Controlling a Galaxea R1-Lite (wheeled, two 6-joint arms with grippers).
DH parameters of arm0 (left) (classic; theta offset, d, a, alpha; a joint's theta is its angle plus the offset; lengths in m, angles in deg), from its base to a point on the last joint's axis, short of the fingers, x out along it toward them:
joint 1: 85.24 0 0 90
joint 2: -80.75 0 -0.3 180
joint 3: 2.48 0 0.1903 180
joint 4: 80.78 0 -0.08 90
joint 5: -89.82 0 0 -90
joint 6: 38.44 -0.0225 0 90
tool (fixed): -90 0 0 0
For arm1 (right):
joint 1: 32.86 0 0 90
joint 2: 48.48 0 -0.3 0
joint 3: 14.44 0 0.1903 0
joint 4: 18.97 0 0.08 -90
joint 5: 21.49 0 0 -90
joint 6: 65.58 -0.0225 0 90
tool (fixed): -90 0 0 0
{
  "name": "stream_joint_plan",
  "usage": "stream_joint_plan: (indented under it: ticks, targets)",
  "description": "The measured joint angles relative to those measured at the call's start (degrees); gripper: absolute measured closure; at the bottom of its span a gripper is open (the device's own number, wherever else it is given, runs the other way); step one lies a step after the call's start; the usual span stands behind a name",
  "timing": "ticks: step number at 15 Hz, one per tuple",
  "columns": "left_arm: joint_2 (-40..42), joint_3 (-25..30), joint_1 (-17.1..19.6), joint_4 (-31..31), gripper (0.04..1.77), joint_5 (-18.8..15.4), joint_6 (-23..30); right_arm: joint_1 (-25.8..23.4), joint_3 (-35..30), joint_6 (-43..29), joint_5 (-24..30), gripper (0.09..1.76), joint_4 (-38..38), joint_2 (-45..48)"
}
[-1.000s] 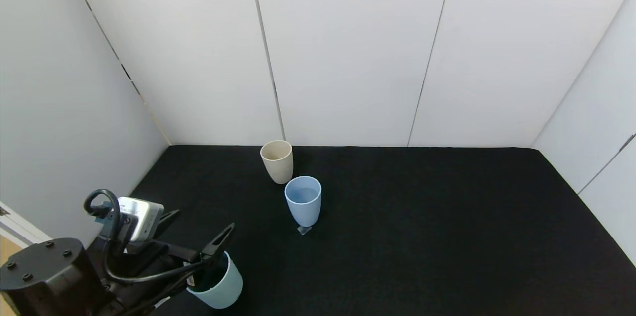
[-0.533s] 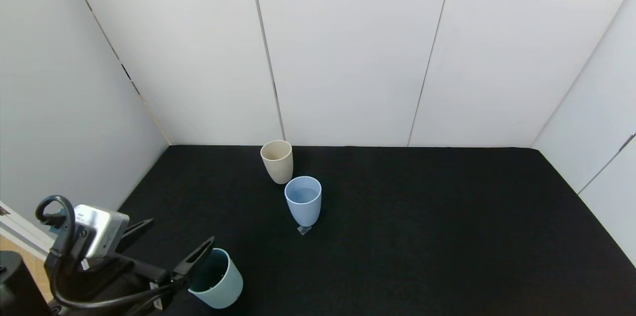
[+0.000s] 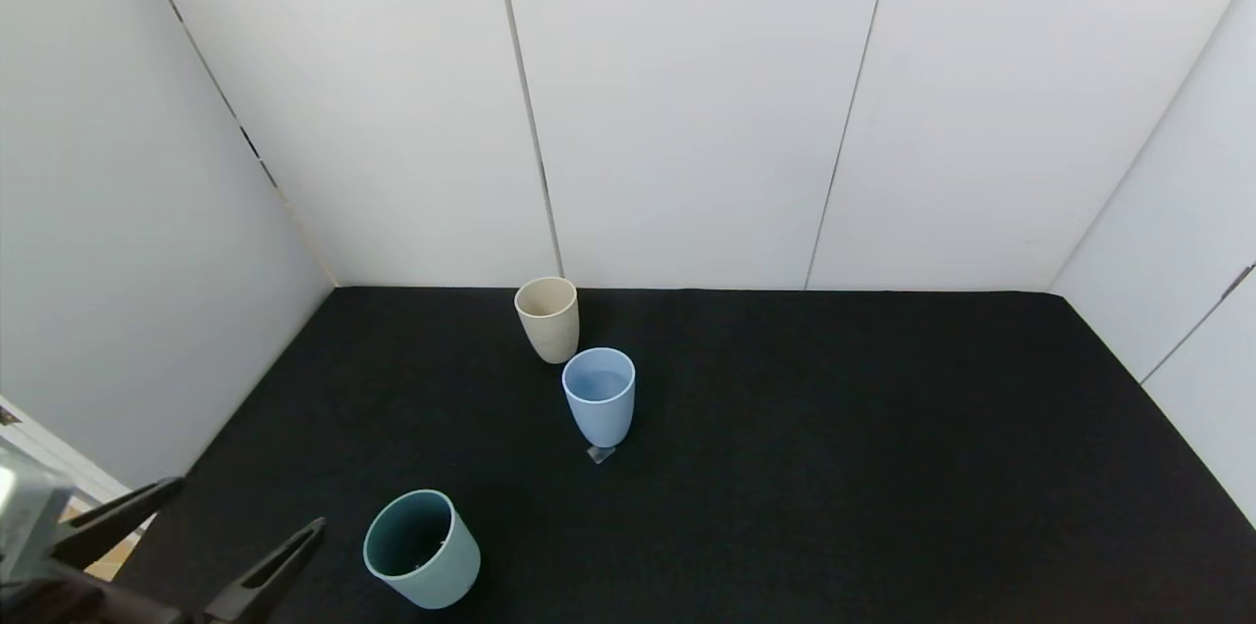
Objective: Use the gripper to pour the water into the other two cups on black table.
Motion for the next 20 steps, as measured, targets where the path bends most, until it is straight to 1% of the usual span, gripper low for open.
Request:
stream_joint_plan:
  ticks: [2, 3, 5, 8, 9, 10, 12, 15, 18, 19, 20]
  targets:
    - [4.4, -0.4, 0.0, -3.9, 0.10, 2.9, 0.0, 0.0, 0.0, 0.0, 0.0, 0.14, 0.0, 0.0]
    - [6.7, -0.7, 0.0, -6.9, 0.10, 4.6, 0.0, 0.0, 0.0, 0.0, 0.0, 0.14, 0.0, 0.0]
    - [11.9, -1.6, 0.1, -13.6, 0.10, 6.9, 0.0, 0.0, 0.0, 0.0, 0.0, 0.14, 0.0, 0.0]
    - [21.2, -4.6, 1.0, -27.9, 0.10, 8.0, 0.0, 0.0, 0.0, 0.0, 0.0, 0.14, 0.0, 0.0]
    - [24.3, -6.2, 2.2, -32.2, 0.10, 7.9, -0.1, 0.0, 0.0, 0.0, 0.0, 0.14, 0.0, 0.0]
    - [27.0, -7.4, 3.5, -35.1, 0.09, 7.6, -0.2, 0.0, 0.0, 0.0, 0.0, 0.14, 0.0, 0.0]
    - [30.8, -8.7, 5.8, -36.7, 0.09, 6.6, -0.2, 0.0, 0.0, 0.0, 0.0, 0.14, 0.0, 0.0]
    - [33.9, -9.3, 9.4, -39.4, 0.09, 5.5, -0.3, 0.0, 0.0, 0.0, 0.0, 0.14, 0.0, 0.0]
    - [35.5, -9.4, 10.6, -40.5, 0.09, 4.9, 0.7, 0.0, 0.0, 0.0, 0.0, 0.14, 0.0, 0.0]
    - [35.7, -10.3, 10.9, -41.2, 0.09, 4.8, 0.5, 0.0, 0.0, 0.0, 0.0, 0.14, 0.0, 0.0]
    - [35.7, -11.5, 11.8, -43.3, 0.09, 4.6, 0.3, 0.0, 0.0, 0.0, 0.0, 0.14, 0.0, 0.0]
